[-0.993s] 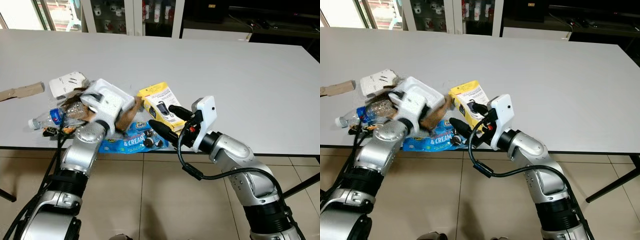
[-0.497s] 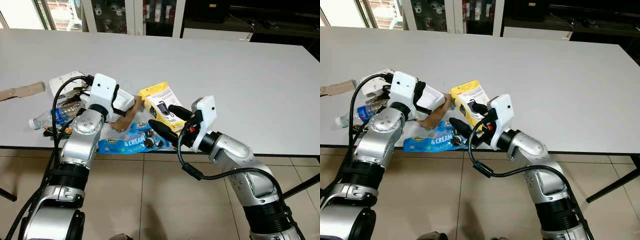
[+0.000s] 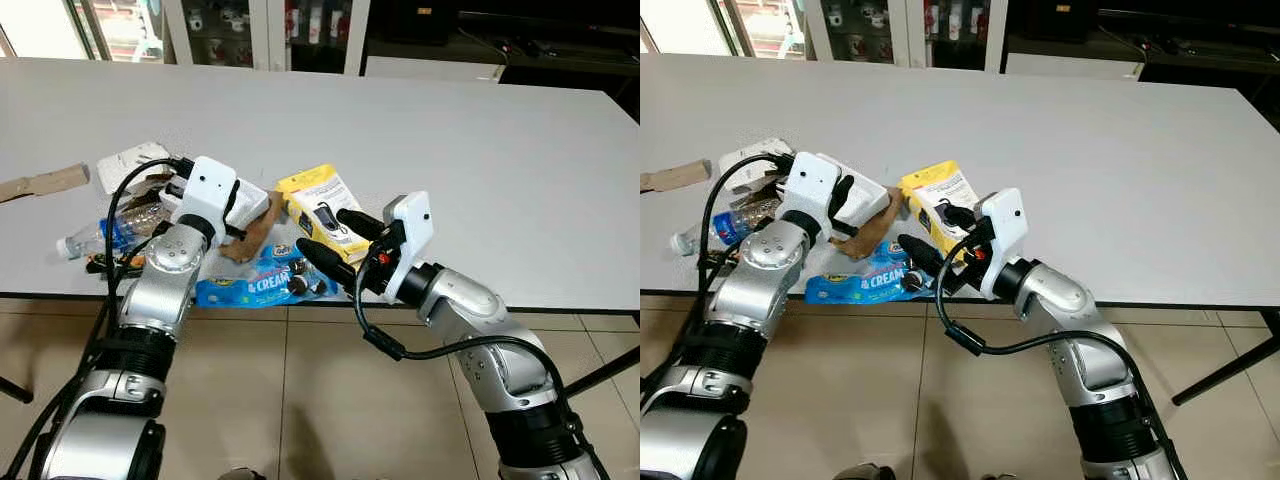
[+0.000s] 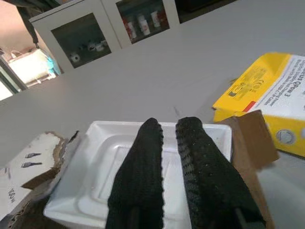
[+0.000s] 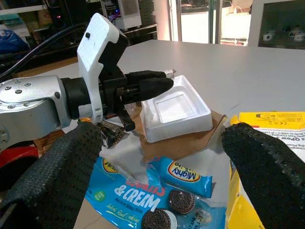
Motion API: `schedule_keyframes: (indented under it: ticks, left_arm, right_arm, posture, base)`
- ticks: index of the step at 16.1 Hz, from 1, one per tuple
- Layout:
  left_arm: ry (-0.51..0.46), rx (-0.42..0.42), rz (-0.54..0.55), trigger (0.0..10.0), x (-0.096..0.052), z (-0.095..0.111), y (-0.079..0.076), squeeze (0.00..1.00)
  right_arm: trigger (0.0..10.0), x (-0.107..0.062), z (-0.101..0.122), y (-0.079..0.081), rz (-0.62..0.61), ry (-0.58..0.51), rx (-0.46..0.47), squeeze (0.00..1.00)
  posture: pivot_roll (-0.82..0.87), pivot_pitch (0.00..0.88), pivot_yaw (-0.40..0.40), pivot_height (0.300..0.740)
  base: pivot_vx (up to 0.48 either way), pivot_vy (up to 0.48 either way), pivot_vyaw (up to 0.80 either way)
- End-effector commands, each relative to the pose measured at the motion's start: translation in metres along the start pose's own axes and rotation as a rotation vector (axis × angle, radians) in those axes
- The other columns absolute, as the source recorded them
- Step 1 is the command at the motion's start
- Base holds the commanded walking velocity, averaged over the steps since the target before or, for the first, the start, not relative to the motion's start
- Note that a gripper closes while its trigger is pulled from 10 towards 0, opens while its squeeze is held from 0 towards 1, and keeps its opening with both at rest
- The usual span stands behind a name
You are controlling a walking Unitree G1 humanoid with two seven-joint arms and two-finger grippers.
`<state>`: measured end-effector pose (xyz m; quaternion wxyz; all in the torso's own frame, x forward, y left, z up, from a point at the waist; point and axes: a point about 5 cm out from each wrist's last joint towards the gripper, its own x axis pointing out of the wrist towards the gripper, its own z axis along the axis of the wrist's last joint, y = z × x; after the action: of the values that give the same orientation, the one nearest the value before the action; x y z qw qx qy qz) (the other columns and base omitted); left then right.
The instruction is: Picking trash to rubbish bin
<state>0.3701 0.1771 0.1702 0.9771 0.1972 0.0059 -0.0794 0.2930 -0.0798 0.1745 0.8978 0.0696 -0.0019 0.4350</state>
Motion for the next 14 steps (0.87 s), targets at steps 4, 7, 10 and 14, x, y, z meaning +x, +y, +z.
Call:
schedule_keyframes:
  ticks: [4,7,10,14]
  left_arm:
    - [0.010,0.017,-0.020,10.0,0.004,0.002,-0.001,1.00]
    - [0.012,-0.057,-0.091,10.0,0.004,0.004,-0.005,1.00]
    - [0.032,-0.169,-0.140,10.0,0.003,0.005,-0.003,1.00]
    - [0.047,-0.184,-0.167,10.0,0.003,0.011,0.005,1.00]
  right_arm:
    - [10.0,0.000,0.001,-0.001,0.003,-0.007,-0.009,0.00]
    - [10.0,0.000,0.001,-0.001,0.003,-0.006,-0.010,0.00]
    - [10.0,0.000,0.001,-0.001,0.005,-0.006,-0.010,0.00]
    - [10.0,0.000,0.001,0.000,0.006,-0.004,-0.010,0.00]
  posture:
    - [-0.02,0.067,-0.036,0.740]
    - [-0.02,0.067,-0.037,0.740]
    - [-0.02,0.067,-0.036,0.740]
    - [-0.02,0.065,-0.037,0.740]
  base:
    - [0.000,0.000,0.00]
    - [0.000,0.000,0.00]
    - [0.000,0.000,0.00]
    - [0.000,0.000,0.00]
